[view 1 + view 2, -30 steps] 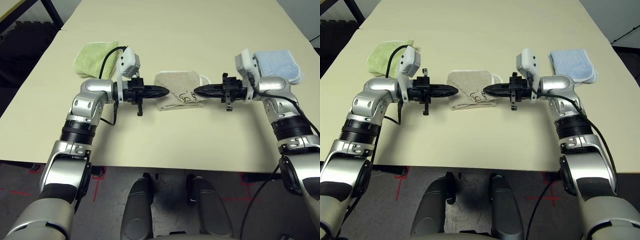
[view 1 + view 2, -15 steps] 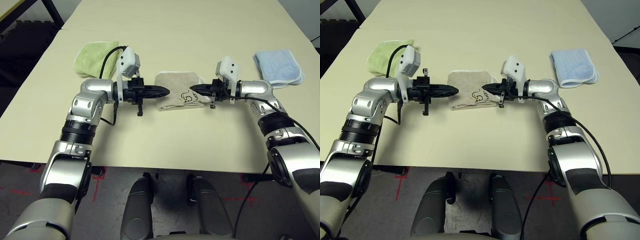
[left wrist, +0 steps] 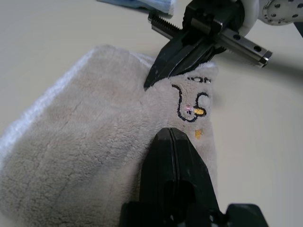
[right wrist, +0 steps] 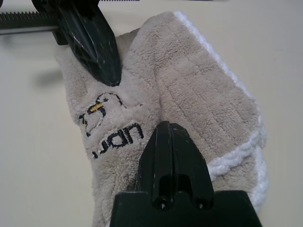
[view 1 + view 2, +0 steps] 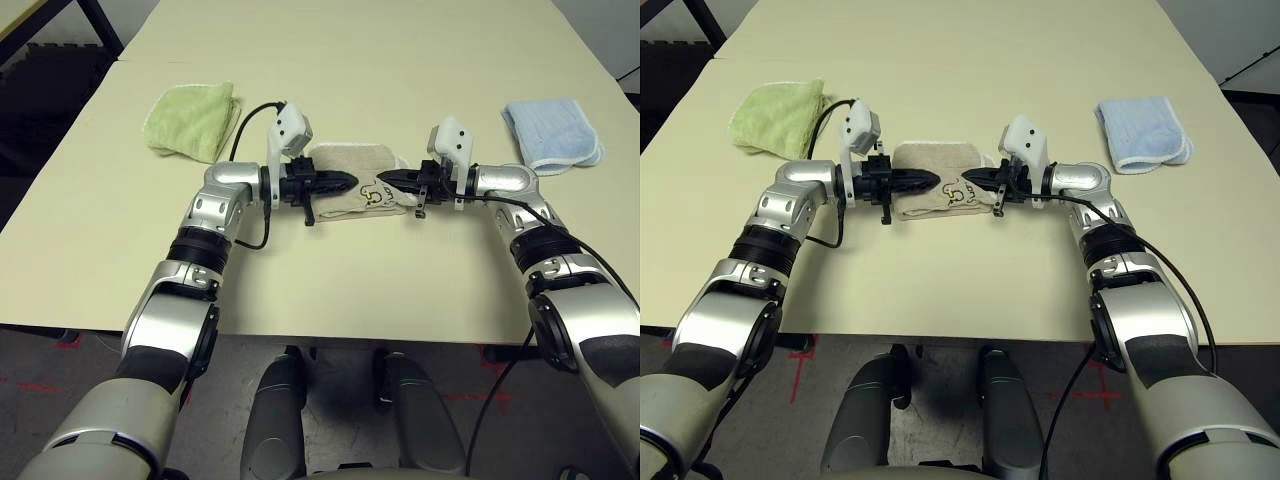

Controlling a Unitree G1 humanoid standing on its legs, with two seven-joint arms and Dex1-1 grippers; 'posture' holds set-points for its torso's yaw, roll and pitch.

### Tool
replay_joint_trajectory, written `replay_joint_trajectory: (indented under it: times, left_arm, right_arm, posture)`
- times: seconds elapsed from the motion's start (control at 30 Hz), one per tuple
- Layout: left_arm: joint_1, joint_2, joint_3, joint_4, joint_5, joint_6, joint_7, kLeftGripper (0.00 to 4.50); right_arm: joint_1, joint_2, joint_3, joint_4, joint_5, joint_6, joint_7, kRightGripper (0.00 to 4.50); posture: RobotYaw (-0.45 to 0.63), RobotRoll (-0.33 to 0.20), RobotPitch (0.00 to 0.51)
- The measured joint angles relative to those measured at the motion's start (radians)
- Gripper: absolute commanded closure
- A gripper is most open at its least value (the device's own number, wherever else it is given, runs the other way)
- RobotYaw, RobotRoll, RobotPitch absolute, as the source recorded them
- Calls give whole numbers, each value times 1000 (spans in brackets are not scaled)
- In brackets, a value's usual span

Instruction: Fold the towel and set it aside.

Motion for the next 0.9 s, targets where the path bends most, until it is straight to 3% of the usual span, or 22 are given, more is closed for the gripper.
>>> replay_joint_trajectory:
  times: [0.53,0.9]
  left_arm:
    - [-22,73,14,116,55,-85,7,4457]
    - [-68,53,34,201,69,-119,50,4457]
  right_arm:
    - [22,10,-2,103,-12,-57,-86,4500]
    - [68,14,-12,25,9,2,-71,4500]
  posture:
    - [-37,0,219]
    - [-52,0,219]
